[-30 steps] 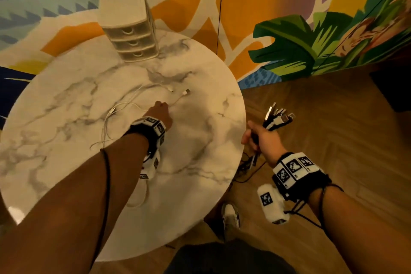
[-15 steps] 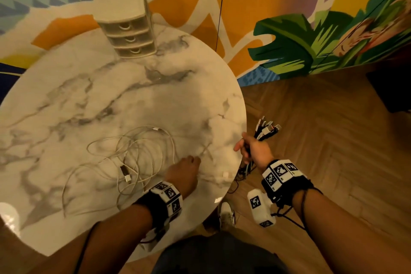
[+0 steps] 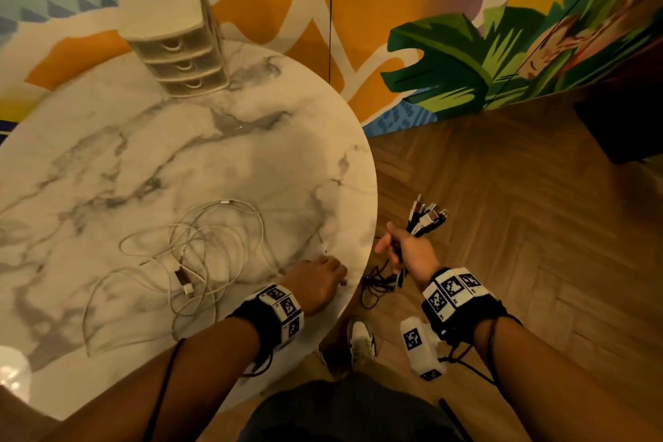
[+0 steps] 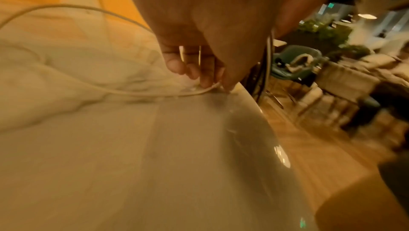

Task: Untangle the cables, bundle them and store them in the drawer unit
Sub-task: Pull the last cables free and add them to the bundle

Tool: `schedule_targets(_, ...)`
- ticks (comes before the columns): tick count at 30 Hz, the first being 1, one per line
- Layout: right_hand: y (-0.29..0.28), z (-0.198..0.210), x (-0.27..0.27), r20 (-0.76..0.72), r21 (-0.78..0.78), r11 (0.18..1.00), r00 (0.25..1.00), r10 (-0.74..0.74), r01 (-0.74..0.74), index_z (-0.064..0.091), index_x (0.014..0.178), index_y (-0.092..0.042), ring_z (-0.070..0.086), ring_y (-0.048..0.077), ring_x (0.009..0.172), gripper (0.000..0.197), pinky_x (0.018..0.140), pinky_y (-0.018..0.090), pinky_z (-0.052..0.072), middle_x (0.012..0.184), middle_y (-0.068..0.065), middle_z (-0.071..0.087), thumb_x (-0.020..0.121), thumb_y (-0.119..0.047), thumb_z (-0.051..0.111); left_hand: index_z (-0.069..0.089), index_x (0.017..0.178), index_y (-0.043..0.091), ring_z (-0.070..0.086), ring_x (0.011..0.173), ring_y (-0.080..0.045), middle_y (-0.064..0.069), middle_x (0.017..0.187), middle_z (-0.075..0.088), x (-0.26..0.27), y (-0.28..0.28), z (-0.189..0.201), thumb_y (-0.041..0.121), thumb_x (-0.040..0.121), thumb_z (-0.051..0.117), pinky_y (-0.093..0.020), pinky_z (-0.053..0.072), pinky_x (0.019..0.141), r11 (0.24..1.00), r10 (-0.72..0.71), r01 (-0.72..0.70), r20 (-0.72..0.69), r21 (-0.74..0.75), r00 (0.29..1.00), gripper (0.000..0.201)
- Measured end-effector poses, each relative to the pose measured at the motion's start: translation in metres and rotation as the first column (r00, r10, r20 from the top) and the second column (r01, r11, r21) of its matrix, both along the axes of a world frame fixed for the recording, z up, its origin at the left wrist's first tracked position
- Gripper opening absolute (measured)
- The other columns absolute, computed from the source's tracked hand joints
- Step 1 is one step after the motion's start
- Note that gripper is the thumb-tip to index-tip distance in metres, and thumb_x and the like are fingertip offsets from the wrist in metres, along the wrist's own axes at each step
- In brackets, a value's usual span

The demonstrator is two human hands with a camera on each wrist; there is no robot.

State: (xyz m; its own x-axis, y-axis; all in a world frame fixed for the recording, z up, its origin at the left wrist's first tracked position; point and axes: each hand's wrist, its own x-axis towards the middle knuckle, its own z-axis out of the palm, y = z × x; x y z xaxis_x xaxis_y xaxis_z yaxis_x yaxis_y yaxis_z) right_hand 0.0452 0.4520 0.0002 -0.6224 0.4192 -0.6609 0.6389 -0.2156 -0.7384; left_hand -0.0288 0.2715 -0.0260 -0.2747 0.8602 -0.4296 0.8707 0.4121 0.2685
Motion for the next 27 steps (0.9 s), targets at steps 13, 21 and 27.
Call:
schedule_targets(13,-0.029,0.088,-0.032,-0.319,0.233,0.915,0.863,0.392,-0.329,0.055,0.069,-0.007,0.034,0.009,0.047,0.039,0.045,0.018,0.029,0.059,0.004,0.042,0.101,-0.023,0.037,0.065,0.09,0.017,0.053,0.068,-0.003,0.009,0.076,0.062,-0.026,0.036,0.156,0.022,0.089,0.061,-0.007,0.036,0.061,0.459,0.503,-0.631,0.402,0.626,0.765,0.007)
schedule_targets(21,-0.046,0.104,-0.05,-0.316,0.123,0.907,0.851,0.42,-0.402,0.059,0.093,-0.019,0.047,0.002,0.076,0.025,0.059,0.001,0.037,0.092,-0.009,0.054,0.097,-0.003,0.04,0.066,0.107,0.013,0.05,0.083,-0.006,0.005,0.094,0.064,-0.019,0.026,0.181,0.02,0.09,0.055,-0.005,0.035,0.072,0.45,0.488,-0.529,0.298,0.719,0.82,0.021)
schedule_targets(27,-0.046,0.105,-0.055,-0.487,0.233,0.942,0.809,0.328,-0.242,0.058,0.058,-0.009,0.044,0.002,0.047,0.047,0.057,0.019,0.036,0.047,-0.008,0.05,0.1,-0.023,0.042,0.055,0.122,0.025,0.051,0.075,-0.006,0.005,0.109,0.057,-0.023,0.008,0.162,0.01,0.09,0.053,-0.015,0.042,0.068,0.309,0.483,-0.773,0.609,0.554,0.629,0.036)
